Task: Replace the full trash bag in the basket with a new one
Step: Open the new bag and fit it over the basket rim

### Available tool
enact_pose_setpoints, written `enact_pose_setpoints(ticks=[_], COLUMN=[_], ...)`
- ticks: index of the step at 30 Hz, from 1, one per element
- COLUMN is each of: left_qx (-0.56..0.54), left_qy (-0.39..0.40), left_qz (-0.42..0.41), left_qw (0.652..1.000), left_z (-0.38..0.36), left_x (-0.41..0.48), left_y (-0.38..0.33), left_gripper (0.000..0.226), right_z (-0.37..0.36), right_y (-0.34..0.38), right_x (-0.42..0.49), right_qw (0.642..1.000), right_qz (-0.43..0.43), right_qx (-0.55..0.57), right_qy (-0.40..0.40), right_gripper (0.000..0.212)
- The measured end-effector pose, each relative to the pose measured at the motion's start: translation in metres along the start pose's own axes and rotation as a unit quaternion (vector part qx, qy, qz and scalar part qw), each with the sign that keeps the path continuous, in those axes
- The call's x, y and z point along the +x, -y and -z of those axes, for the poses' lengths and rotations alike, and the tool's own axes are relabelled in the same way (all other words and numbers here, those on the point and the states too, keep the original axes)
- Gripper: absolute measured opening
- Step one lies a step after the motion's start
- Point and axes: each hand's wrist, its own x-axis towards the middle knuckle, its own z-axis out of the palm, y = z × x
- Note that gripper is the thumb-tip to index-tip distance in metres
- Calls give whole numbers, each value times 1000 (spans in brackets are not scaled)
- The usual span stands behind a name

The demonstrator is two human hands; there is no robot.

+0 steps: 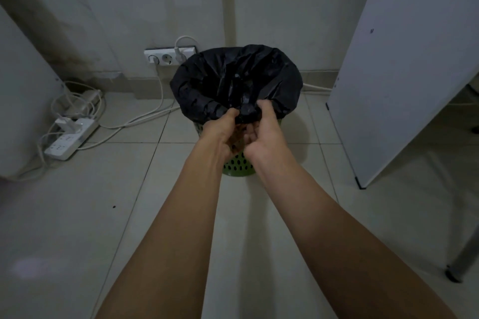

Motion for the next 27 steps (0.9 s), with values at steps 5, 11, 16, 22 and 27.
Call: enact_pose_setpoints(ticks=[5,11,16,22,27], left_qx=[43,-94,-196,-320,-278], left_qy=[19,-160,-179,-225,-226], left_qz=[-8,-70,-140,-108,-78], left_qw=[999,980,954,914,930], left_z=[-11,-4,-4,-4,-3], left_x=[-10,-9,-3,-8,-3], left_y=[5,17,6,8,4], left_gripper=[43,73,29,29,10], right_z=[-8,-2,5,9,11], right_y=[7,23,22,21,16], right_x=[37,15,15,3,-4], right_qw=[995,995,995,996,995], right_qz=[14,78,87,87,97], right_qx=[-56,-43,-35,7,13], right_qy=[-78,-52,-25,-14,-5], right_gripper=[48,24,12,20,18])
